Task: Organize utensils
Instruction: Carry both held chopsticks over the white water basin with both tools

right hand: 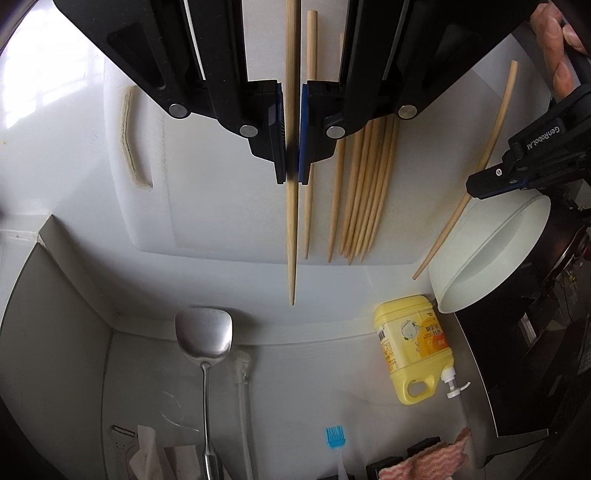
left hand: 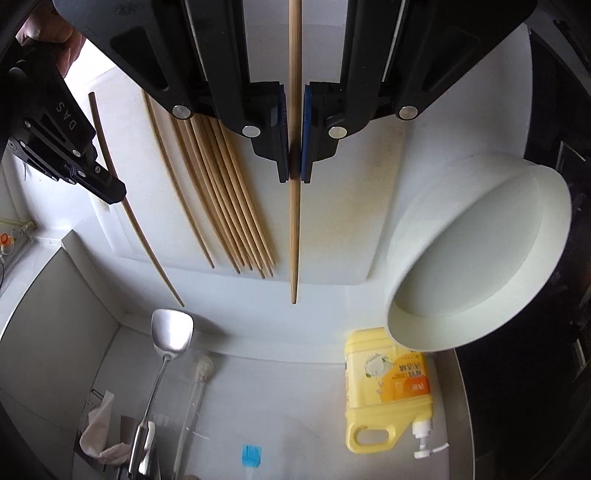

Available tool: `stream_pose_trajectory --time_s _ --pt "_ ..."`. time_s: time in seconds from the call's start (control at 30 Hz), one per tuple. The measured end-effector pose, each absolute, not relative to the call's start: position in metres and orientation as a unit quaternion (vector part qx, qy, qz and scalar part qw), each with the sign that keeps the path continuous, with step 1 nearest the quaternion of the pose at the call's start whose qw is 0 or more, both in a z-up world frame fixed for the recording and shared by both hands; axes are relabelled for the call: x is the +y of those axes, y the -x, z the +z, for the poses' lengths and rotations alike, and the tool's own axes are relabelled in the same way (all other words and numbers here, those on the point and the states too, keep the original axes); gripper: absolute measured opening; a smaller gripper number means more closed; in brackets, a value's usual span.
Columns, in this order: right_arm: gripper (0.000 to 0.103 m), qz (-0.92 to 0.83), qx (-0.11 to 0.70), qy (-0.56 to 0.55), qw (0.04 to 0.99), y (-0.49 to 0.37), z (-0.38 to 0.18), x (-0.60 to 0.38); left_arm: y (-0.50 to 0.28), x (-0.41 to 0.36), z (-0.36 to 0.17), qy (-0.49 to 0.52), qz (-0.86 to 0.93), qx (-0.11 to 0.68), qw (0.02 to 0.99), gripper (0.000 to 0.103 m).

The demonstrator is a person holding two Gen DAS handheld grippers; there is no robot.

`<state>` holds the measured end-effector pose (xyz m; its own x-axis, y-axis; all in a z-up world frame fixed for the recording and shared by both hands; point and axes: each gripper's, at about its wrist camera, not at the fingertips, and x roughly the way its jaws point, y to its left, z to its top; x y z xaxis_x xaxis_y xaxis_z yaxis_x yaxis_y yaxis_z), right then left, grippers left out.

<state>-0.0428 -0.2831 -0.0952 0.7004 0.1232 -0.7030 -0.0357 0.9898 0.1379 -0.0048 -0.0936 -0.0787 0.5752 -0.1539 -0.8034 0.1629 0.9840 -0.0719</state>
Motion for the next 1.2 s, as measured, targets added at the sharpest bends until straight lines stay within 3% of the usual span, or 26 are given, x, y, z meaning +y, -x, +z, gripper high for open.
stream_pose_trajectory --time_s 0.5,0.83,1.2 --pt "0.006 0.137 0.337 -0.049 0.930 -0.018 -0.009 -0.144 -0.020 0.059 0.003 0.033 -0.002 0.407 0.913 0.007" --pt "0.006 0.154 0.368 -0.065 0.915 -0.092 -0.023 -0.023 -0.098 0.139 -0.026 0.022 -0.035 0.436 0.899 0.007" --pt "0.006 0.121 0.430 -0.069 0.892 -0.127 -0.071 0.016 -0.139 0.159 -0.071 0.008 -0.075 0.481 0.874 0.007"
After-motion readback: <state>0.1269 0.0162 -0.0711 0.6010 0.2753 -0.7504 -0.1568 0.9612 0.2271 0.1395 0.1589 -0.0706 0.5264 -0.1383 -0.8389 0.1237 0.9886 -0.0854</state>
